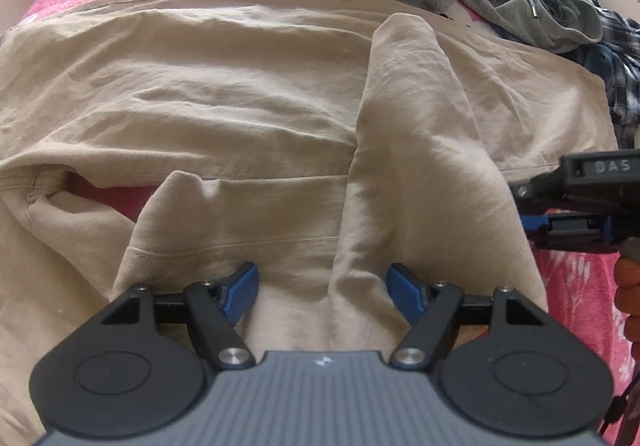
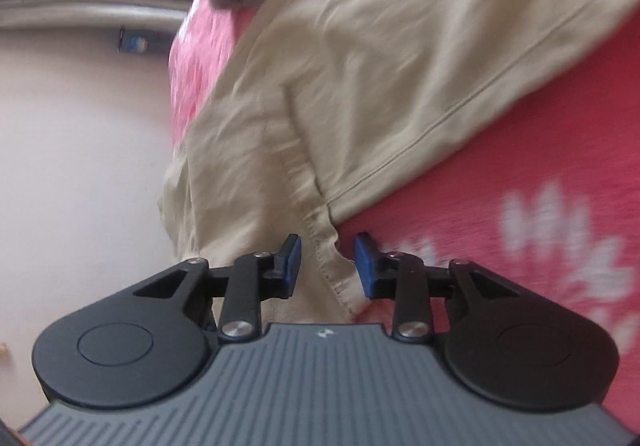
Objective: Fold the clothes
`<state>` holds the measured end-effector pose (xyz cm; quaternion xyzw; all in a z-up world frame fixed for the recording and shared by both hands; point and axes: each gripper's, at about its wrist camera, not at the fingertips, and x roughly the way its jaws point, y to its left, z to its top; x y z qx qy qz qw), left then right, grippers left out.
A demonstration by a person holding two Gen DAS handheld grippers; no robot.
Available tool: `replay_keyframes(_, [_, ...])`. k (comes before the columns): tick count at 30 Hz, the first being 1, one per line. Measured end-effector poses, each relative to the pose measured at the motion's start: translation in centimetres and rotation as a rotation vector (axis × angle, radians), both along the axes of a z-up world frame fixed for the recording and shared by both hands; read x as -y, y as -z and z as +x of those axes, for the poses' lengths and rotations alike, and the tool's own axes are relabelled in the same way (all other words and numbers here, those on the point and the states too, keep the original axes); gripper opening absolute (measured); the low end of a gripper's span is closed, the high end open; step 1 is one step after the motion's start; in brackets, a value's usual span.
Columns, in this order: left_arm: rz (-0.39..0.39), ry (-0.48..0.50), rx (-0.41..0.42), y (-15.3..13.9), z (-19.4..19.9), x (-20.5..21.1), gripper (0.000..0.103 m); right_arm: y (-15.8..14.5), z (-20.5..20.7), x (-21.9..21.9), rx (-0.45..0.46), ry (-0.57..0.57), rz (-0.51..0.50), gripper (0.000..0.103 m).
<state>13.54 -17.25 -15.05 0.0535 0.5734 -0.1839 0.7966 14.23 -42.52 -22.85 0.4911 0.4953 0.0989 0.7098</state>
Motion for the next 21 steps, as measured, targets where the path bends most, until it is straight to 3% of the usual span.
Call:
replay_keyframes(1, [0.004, 0.002, 0.004, 0.0, -0.1, 0.1, 0.073, -0.3, -0.2, -0.4, 0.003, -0.018, -0.012, 0.013])
replay_keyframes(3, [0.008, 0.001, 0.013, -0.1, -0.3, 0.1, 0.073, -0.9, -0.6, -0.5, 0.020, -0.025, -0.020, 0.006])
replay_keyframes(9, [0.033, 0.008, 0.032, -0.8, -1.1, 0.9, 0.070, -5.9, -4.9, 2.6, 0.106, 0.053, -0.092, 0.004])
replay_keyframes(12, [-0.014, 0.035, 0.018, -1.7, -2.0, 1.6, 0.071, -8.7, -7.6, 4.9, 0.106, 0.082, -0.175, 0.004])
replay_keyframes(17, [-0.038, 0.141, 0.012, -3.3, -5.9, 3.0, 0.071, -11.8, -14.2, 8.5, 0.024, 0.077, -0.386, 0.003])
replay_keyframes(21, [-0.055, 0.152, -0.043, -4.2, -8.5, 1.2, 0.071, -11.0, -19.9, 11.3, -0.118, 0.135, -0.482, 0.003])
